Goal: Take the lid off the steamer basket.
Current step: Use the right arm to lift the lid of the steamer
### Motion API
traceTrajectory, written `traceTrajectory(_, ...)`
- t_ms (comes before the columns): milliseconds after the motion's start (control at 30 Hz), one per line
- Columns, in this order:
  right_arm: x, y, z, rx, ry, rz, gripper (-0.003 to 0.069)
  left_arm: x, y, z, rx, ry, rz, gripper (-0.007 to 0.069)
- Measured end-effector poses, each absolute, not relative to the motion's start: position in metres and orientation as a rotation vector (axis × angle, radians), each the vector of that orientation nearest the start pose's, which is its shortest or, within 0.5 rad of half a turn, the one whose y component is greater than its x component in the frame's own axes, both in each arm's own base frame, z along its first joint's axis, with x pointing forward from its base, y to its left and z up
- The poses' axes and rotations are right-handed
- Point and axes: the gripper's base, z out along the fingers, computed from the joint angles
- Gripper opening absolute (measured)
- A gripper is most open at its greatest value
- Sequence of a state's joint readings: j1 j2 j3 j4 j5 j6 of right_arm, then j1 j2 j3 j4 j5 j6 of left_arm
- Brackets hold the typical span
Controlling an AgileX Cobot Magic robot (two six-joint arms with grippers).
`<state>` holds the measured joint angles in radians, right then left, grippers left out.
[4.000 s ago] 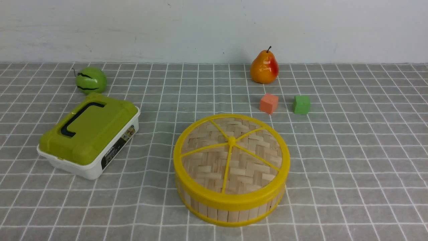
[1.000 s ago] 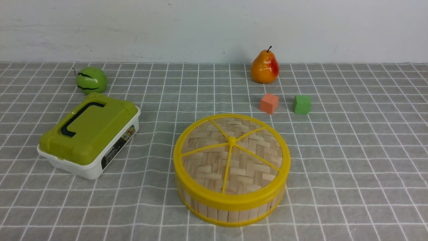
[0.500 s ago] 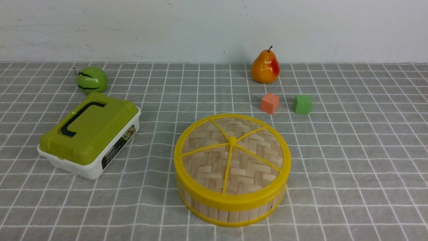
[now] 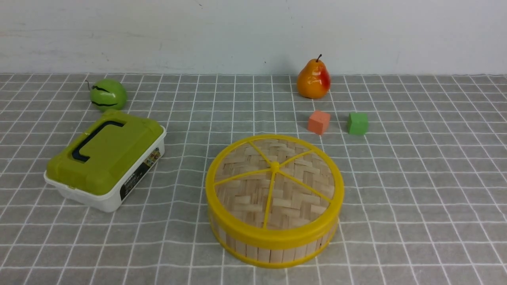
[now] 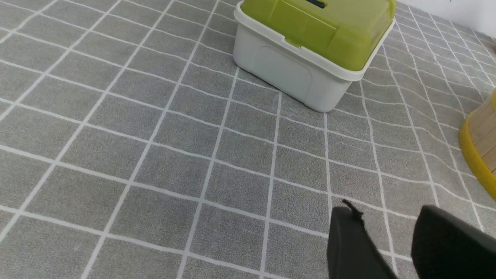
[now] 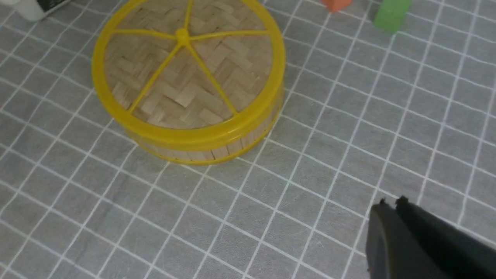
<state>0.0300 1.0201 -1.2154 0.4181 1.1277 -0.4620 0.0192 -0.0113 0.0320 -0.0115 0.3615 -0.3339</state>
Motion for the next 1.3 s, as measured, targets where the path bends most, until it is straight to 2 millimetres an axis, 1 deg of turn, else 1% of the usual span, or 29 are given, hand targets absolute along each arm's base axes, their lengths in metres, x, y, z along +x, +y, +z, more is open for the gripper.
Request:
traceTrajectory(33,0.179,0.040,0.412,-0.535,2.284,0.331,0.0000,0.053,0.001,0.170,-0.336,1.842,-0.229,0.0239)
traceTrajectory(67,0.193,0.049,0.416,-0.611,2.303,0.338,0.0000,0.053,0.001,0.170,-0.336,1.842,-0.229,0.0239)
traceTrajectory(133,0.213,0.064,0.414,-0.683,2.358,0.326,0.0000,0.053,0.001,0.170,-0.336,1.842,-0.229,0.0239)
traceTrajectory(167,0.222,0.076,0.414,-0.731,2.379,0.311,0.0001,0.053,0.001,0.170,-0.336,1.842,-0.229,0.0239)
traceTrajectory(200,0.227,0.077,0.414,-0.730,2.392,0.297,0.0001,0.053,0.001,0.170,-0.336,1.842,-0.229,0.0239)
traceTrajectory(233,0.242,0.095,0.406,-0.789,2.446,0.248,0.0001,0.053,0.001,0.170,-0.336,1.842,-0.229,0.0239)
traceTrajectory(267,0.250,0.105,0.405,-0.818,2.457,0.221,0.0002,0.053,0.001,0.170,-0.336,1.842,-0.229,0.0239)
traceTrajectory(300,0.250,0.109,0.404,-0.837,2.460,0.217,0.0002,0.053,0.001,0.170,-0.336,1.842,-0.229,0.0239)
traceTrajectory(333,0.261,0.120,0.397,-0.860,2.485,0.181,0.0003,0.053,0.001,0.170,-0.336,1.842,-0.229,0.0239)
traceTrajectory(367,0.278,0.143,0.390,-0.908,2.496,0.141,0.0003,0.053,0.001,0.170,-0.336,1.842,-0.229,0.0239)
traceTrajectory(400,0.279,0.147,0.389,-0.920,2.494,0.135,0.0004,0.053,0.001,0.170,-0.336,1.842,-0.229,0.0239)
traceTrajectory(467,0.298,0.175,0.376,-0.945,2.517,0.129,0.0013,0.053,0.001,0.170,-0.336,1.842,-0.229,0.0239)
traceTrajectory(500,0.308,0.189,0.368,-0.959,2.525,0.131,0.0027,0.053,0.001,0.170,-0.336,1.842,-0.229,0.0239)
traceTrajectory(533,0.310,0.191,0.367,-0.960,2.526,0.132,0.0029,0.053,0.001,0.170,-0.336,1.842,-0.229,0.0239)
traceTrajectory(567,0.314,0.198,0.364,-0.967,2.528,0.135,0.0042,0.053,0.001,0.170,-0.336,1.842,-0.229,0.0239)
traceTrajectory(600,0.323,0.209,0.356,-0.979,2.534,0.140,0.0073,0.053,0.001,0.170,-0.336,1.842,-0.229,0.0239)
traceTrajectory(667,0.337,0.222,0.345,-0.988,2.546,0.156,0.0131,0.053,0.001,0.170,-0.336,1.842,-0.229,0.0239)
traceTrajectory(800,0.360,0.241,0.321,-0.992,2.578,0.200,0.0295,0.053,0.001,0.170,-0.336,1.842,-0.229,0.0239)
traceTrajectory(900,0.373,0.252,0.301,-0.996,2.607,0.227,0.0410,0.053,0.001,0.170,-0.336,1.842,-0.229,0.0239)
traceTrajectory(933,0.373,0.253,0.300,-0.997,2.611,0.228,0.0415,0.053,0.001,0.170,-0.336,1.842,-0.229,0.0239)
traceTrajectory(967,0.377,0.256,0.292,-0.998,2.624,0.246,0.0444,0.053,0.001,0.170,-0.336,1.842,-0.229,0.0239)
traceTrajectory(1000,0.379,0.259,0.287,-0.998,2.634,0.263,0.0459,0.053,0.001,0.170,-0.336,1.842,-0.229,0.0239)
traceTrajectory(1033,0.379,0.260,0.285,-0.998,2.637,0.266,0.0460,0.053,0.001,0.170,-0.336,1.842,-0.229,0.0239)
traceTrajectory(1133,0.383,0.264,0.272,-1.003,2.666,0.281,0.0466,0.053,0.001,0.170,-0.336,1.842,-0.229,0.0239)
traceTrajectory(1200,0.385,0.265,0.266,-1.006,2.679,0.277,0.0450,0.053,0.001,0.170,-0.336,1.842,-0.229,0.0239)
traceTrajectory(1233,0.385,0.265,0.266,-1.006,2.679,0.277,0.0447,0.053,0.001,0.170,-0.336,1.842,-0.229,0.0239)
traceTrajectory(1300,0.386,0.265,0.264,-1.006,2.682,0.273,0.0410,0.053,0.001,0.170,-0.336,1.842,-0.229,0.0239)
